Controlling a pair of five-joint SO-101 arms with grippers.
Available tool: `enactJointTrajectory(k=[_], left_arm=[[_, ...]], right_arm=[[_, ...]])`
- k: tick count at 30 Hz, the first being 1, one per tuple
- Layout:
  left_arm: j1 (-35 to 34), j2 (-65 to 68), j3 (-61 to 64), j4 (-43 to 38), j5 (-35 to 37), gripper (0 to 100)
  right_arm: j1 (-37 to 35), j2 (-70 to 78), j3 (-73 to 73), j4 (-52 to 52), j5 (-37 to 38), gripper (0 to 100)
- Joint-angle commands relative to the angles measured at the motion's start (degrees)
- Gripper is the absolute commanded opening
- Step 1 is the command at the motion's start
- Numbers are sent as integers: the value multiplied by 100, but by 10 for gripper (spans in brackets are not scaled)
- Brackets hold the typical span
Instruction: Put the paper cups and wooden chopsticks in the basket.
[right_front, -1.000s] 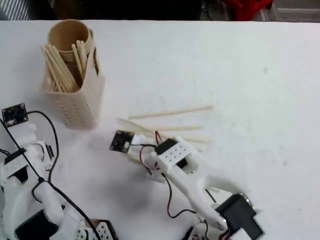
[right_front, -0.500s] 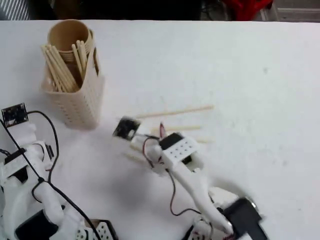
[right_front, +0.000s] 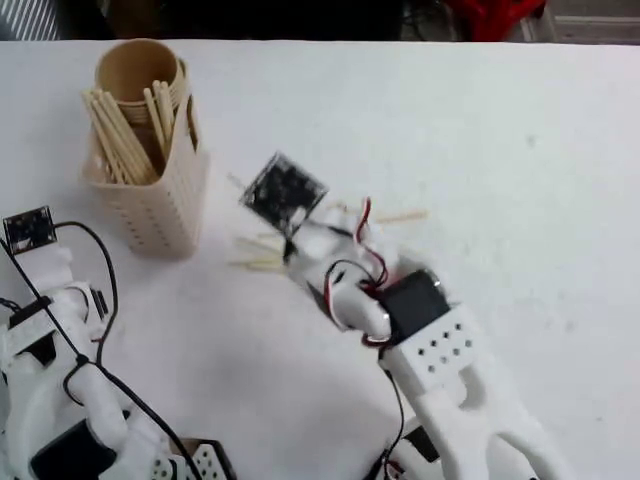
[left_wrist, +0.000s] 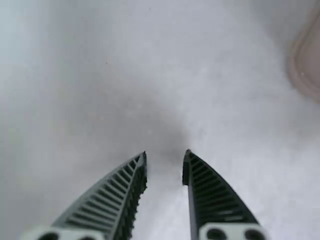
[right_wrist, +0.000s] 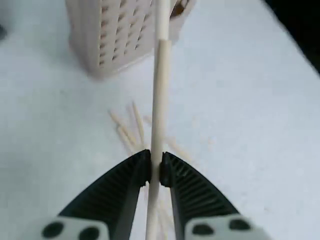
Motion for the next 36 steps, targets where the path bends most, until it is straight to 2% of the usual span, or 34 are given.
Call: enactJointTrajectory(k=[1, 6, 14, 24, 29, 36], left_arm=[[66, -92, -9, -114, 35, 135], [66, -92, -9, -114, 35, 135], [66, -92, -9, -114, 35, 135], [66, -92, -9, -114, 35, 135], [66, -92, -9, -114, 35, 135], [66, -92, -9, -114, 35, 135]], right_arm=[[31, 347, -1301, -66, -316, 15], [22, 1446, -2734, -576, -818, 15], [-576, 3389, -5284, -1437, -1363, 15], [-822, 5499, -8105, -2343, -1987, 15], [-1059, 6044, -8905, -2413, -2022, 15], [-1305, 6343, -8993, -2413, -2031, 15]])
